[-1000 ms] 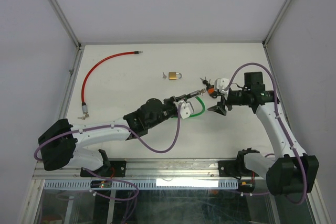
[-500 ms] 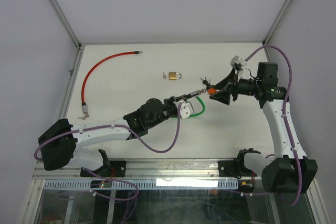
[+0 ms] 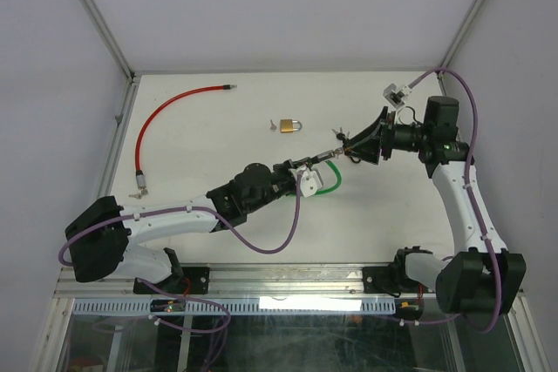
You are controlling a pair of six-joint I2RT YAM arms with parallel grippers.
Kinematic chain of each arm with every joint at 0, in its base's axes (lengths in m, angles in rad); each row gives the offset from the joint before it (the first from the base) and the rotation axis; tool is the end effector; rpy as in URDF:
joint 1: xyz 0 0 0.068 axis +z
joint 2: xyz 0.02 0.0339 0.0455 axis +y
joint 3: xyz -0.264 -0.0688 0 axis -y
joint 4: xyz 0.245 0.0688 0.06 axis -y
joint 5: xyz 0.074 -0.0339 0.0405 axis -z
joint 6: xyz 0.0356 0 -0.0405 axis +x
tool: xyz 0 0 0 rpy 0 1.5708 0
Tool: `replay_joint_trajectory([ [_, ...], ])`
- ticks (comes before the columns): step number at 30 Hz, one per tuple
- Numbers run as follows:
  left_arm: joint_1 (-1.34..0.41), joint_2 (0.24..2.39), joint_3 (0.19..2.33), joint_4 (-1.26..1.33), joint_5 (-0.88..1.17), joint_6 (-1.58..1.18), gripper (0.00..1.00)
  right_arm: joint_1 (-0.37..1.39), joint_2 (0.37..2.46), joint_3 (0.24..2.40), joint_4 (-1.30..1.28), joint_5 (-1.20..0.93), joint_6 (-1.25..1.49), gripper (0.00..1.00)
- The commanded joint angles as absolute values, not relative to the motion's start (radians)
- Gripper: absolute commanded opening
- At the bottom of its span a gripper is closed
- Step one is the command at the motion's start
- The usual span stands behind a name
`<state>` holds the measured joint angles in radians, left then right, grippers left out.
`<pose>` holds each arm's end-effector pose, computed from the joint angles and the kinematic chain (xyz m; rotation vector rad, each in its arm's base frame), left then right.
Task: Lock with the key
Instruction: Lock the lock.
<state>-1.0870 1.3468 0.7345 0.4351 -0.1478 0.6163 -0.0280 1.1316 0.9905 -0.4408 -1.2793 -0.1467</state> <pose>0.1460 -0.2665 0.2599 1.2435 1.2327 -0.2152 0.2300 0.0277 0.3311 -0.8118 1.7209 1.2258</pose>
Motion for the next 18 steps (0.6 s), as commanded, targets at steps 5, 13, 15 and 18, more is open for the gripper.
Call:
replay_joint_trajectory([
  [5, -1.097, 1.38, 0.742, 0.342, -0.114, 0.568, 0.0, 0.028, 1.177, 1.014, -0.442, -1.218, -0.169, 0.54],
  [13, -1.096, 1.379, 0.741, 0.341, -0.112, 0.568, 0.0, 0.048, 1.185, 1.023, -0.469, -1.201, -0.205, 0.45],
  [15, -1.097, 1.38, 0.742, 0.34, -0.111, 0.567, 0.0, 0.049, 1.185, 1.025, -0.472, -1.202, -0.213, 0.42],
  [18, -1.097, 1.38, 0.742, 0.336, -0.11, 0.567, 0.0, 0.055, 1.185, 1.027, -0.479, -1.2, -0.23, 0.37],
])
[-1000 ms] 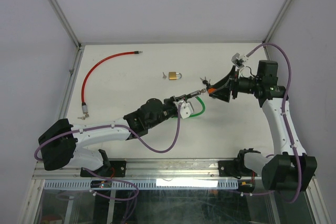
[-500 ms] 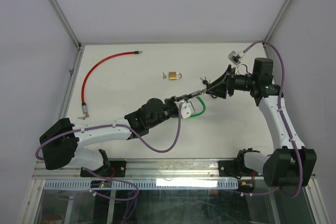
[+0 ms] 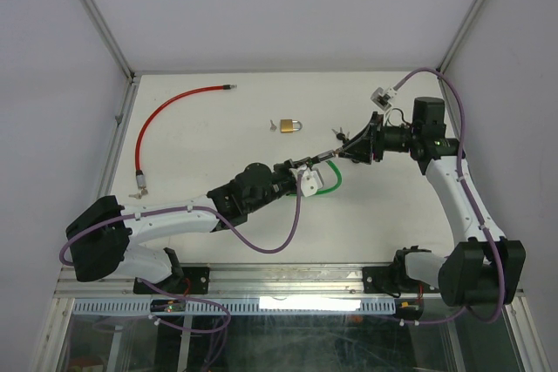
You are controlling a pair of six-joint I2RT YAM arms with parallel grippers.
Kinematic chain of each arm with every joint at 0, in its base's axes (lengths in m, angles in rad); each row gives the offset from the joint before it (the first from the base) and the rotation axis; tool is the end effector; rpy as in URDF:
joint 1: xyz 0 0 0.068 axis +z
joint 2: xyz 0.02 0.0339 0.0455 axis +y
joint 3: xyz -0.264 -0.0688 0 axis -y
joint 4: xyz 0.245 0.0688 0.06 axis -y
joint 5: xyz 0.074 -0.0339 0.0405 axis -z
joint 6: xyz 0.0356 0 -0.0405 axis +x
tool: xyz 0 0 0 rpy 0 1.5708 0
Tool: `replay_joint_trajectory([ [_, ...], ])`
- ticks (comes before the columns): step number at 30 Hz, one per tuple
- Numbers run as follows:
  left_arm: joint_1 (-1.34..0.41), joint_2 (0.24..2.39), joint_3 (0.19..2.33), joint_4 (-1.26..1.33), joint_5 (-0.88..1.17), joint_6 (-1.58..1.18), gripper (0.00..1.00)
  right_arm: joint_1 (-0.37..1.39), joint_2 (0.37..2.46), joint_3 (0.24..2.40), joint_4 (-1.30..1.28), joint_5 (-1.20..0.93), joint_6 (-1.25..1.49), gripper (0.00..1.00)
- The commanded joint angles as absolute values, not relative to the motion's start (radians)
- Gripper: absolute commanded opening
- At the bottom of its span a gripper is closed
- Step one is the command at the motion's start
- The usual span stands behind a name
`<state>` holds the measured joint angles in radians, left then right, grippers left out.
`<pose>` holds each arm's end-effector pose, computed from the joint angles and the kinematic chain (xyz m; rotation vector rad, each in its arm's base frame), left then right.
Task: Lock with the key
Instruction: Lock the lock.
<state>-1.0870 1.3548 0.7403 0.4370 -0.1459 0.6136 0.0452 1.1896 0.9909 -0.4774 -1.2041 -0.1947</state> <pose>0.1468 -0.2682 0.2598 1.2432 1.2337 -0.2187 0.2397 0.0441 0.3147 -0.8427 1.7974 1.2244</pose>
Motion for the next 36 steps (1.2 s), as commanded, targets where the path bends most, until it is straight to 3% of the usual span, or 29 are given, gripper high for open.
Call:
replay_joint_trajectory([
  [1, -1.096, 1.379, 0.743, 0.335, -0.109, 0.568, 0.0, 0.055, 1.185, 1.026, -0.481, -1.2, -0.235, 0.36],
  [4, -1.097, 1.379, 0.742, 0.332, -0.109, 0.568, 0.0, 0.059, 1.184, 1.026, -0.489, -1.204, -0.261, 0.3],
  [10, -1.097, 1.378, 0.742, 0.328, -0.107, 0.569, 0.0, 0.068, 1.178, 1.025, -0.504, -1.209, -0.325, 0.05],
  [13, -1.096, 1.379, 0.743, 0.322, -0.105, 0.572, 0.0, 0.073, 1.167, 1.019, -0.511, -1.211, -0.364, 0.0],
  [19, -1.097, 1.378, 0.745, 0.309, -0.097, 0.575, 0.0, 0.089, 1.119, 0.994, -0.566, -1.203, -0.618, 0.0],
  [32, -1.065, 1.375, 0.758, 0.263, -0.005, 0.548, 0.0, 0.179, 1.025, 0.929, -0.777, -1.086, -1.61, 0.0],
  [36, -1.04, 1.368, 0.765, 0.256, 0.052, 0.533, 0.0, 0.183, 1.025, 0.927, -0.784, -1.043, -1.765, 0.0],
])
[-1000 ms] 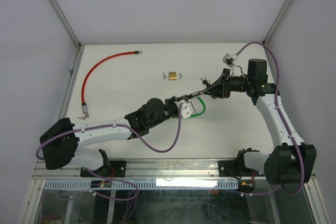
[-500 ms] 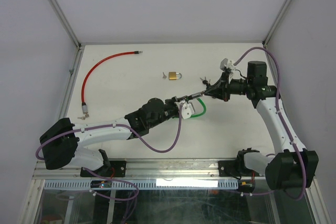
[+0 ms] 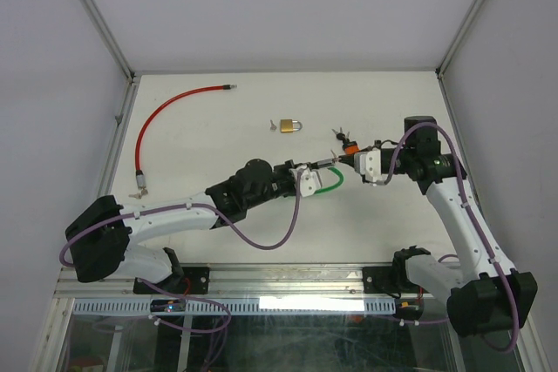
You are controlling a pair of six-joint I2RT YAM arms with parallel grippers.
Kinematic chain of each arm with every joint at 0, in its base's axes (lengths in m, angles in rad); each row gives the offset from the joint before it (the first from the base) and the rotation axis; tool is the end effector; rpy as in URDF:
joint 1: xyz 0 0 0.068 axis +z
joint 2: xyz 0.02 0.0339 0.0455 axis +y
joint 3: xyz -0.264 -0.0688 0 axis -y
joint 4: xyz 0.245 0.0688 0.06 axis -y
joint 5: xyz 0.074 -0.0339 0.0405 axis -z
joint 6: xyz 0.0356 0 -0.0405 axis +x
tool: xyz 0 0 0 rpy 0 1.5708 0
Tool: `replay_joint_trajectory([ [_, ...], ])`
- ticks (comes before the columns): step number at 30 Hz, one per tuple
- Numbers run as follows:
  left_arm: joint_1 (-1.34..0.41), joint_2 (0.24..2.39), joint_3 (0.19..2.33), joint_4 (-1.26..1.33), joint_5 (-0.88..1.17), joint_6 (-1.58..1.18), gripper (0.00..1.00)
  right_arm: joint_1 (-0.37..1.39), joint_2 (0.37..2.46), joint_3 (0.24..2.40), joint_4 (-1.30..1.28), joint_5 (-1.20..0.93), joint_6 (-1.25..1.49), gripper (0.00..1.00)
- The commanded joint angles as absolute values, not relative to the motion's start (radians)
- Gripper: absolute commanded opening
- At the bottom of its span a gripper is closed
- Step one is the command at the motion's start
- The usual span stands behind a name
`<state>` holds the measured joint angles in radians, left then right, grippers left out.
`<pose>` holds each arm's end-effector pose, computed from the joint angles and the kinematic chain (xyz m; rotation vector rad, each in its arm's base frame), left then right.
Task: Lock with the key
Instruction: Lock the lock.
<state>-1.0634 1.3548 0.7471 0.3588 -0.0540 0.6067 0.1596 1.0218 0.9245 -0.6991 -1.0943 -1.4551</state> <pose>0.1499 -0.2656 0.2537 1.3290 1.2549 -0.2736 0.1876 0.0622 0.3100 -1.6754 0.9592 0.4492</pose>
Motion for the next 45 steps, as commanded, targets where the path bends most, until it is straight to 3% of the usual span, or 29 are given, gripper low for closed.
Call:
replay_joint_trajectory([
  [1, -1.033, 1.367, 0.766, 0.253, 0.067, 0.528, 0.0, 0.184, 1.026, 0.929, -0.788, -1.036, -1.797, 0.0],
  [12, -0.926, 1.347, 0.784, 0.223, 0.259, 0.468, 0.0, 0.183, 1.022, 0.965, -0.784, -0.915, -1.937, 0.0],
  [28, -0.86, 1.374, 0.821, 0.208, 0.396, 0.377, 0.0, 0.173, 1.003, 1.0, -0.73, -0.983, -1.614, 0.0],
  [33, -0.859, 1.343, 0.827, 0.217, 0.399, 0.318, 0.19, 0.175, 0.997, 0.945, -0.675, -0.998, -1.551, 0.0],
  [36, -0.859, 1.321, 0.821, 0.225, 0.398, 0.301, 0.26, 0.177, 0.997, 0.931, -0.662, -0.985, -1.542, 0.0],
  [45, -0.859, 1.228, 0.773, 0.281, 0.346, 0.299, 0.66, 0.183, 1.006, 0.932, -0.634, -0.958, -1.489, 0.0],
])
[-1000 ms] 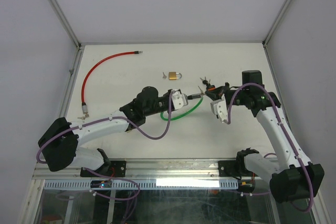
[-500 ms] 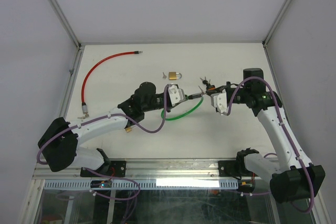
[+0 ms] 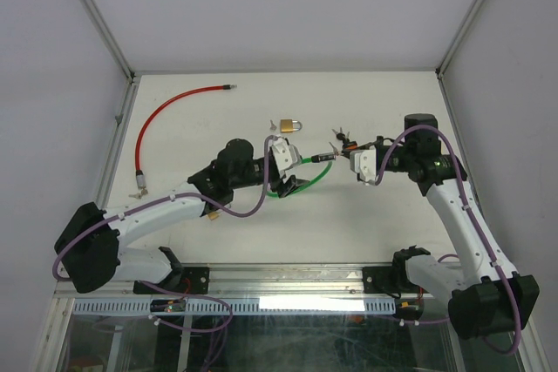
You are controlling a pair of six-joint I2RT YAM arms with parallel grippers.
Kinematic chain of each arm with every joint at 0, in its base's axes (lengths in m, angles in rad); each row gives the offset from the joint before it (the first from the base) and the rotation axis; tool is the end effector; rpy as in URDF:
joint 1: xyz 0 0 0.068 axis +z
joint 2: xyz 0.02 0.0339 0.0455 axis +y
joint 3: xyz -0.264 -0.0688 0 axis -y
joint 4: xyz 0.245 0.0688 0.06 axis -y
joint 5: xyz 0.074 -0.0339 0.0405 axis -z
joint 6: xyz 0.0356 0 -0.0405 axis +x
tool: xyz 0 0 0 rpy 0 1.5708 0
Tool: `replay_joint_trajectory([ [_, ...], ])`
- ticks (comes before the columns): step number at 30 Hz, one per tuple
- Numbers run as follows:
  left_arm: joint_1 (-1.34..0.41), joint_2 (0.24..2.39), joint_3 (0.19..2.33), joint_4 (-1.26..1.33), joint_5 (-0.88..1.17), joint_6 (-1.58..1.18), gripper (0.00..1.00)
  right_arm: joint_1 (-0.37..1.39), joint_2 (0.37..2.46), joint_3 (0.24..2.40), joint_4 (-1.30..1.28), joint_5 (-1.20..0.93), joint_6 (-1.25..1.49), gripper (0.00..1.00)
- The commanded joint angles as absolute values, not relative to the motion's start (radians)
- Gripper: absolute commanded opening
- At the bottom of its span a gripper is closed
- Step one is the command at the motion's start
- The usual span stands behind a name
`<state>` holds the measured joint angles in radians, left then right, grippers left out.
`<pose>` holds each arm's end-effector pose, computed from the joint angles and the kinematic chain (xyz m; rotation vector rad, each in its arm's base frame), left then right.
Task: Lock with the key
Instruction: Lock the lock.
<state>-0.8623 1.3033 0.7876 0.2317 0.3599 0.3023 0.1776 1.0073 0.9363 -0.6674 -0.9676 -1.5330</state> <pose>0.1831 -0.2329 0.2694 1.2487 1.4299 -0.7186 0.1890 0.0637 0.3157 -1.7418 0.9230 0.2538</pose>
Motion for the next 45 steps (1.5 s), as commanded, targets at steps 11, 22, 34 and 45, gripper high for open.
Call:
replay_joint_trajectory([
  [11, -0.859, 1.352, 0.876, 0.197, 0.274, 0.381, 0.68, 0.197, 1.014, 0.937, -0.637, -0.956, -1.48, 0.0],
  [22, -0.839, 1.41, 0.935, 0.144, 0.327, 0.417, 0.0, 0.202, 1.01, 0.933, -0.66, -0.927, -1.53, 0.0],
  [34, -0.699, 1.528, 1.078, -0.029, 0.686, 0.321, 0.0, 0.203, 1.014, 1.048, -0.709, -0.845, -1.582, 0.0],
  [45, -0.688, 1.539, 1.119, -0.087, 0.722, 0.246, 0.0, 0.158, 1.111, 1.168, -0.756, -0.921, -0.978, 0.0],
])
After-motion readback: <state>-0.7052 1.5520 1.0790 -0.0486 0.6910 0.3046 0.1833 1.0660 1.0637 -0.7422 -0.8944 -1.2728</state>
